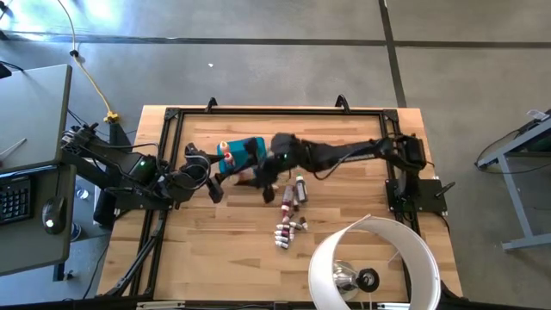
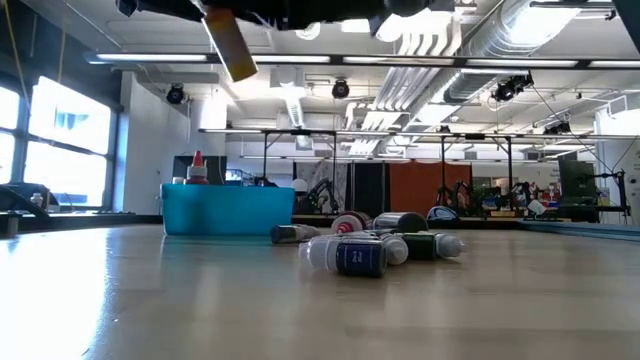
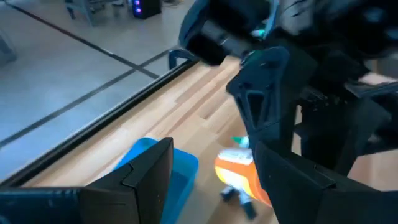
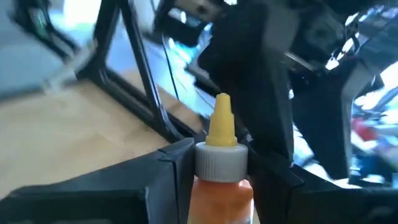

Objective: Pick & Place food coloring
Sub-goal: Put the large yellow food coloring bottle into the blue bin

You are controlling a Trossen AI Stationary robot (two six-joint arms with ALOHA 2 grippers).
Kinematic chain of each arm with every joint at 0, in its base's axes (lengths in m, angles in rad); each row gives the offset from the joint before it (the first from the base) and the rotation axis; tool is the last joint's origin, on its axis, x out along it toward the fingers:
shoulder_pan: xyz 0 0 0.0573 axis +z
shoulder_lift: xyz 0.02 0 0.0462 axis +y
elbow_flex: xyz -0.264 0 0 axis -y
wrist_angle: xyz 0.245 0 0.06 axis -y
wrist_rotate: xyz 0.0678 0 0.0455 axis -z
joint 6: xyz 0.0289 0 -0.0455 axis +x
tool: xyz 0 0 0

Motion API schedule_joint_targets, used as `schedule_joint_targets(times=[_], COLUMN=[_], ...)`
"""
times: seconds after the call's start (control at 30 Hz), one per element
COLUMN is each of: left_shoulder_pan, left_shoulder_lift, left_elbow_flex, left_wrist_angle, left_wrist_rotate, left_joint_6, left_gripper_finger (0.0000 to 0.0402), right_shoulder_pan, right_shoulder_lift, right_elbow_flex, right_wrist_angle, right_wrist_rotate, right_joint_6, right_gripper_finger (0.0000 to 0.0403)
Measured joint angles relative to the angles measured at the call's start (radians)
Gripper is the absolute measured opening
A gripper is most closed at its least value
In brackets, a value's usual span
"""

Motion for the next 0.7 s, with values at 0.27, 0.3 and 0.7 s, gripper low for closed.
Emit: schedule_joint_targets(times=[0.27,0.3,0.7], left_shoulder_pan=[0.0,-0.001,-0.001], left_shoulder_lift=[0.004,0.003,-0.016], left_elbow_flex=[-0.002,-0.002,-0.002], left_wrist_angle=[-0.085,-0.095,-0.142], left_wrist_rotate=[-0.063,-0.066,-0.294], left_joint_6=[0.036,0.033,0.03], left_gripper_finger=[0.0227,0.0227,0.0227], right_shoulder_pan=[-0.083,-0.081,-0.068], right_shoulder_lift=[0.158,0.181,0.347], right_elbow_flex=[-0.149,-0.156,-0.116], right_wrist_angle=[0.638,0.681,0.749], right_wrist_rotate=[-0.088,-0.057,0.185], right_joint_6=[0.314,0.319,0.45], right_gripper_finger=[0.0118,0.0118,0.0119])
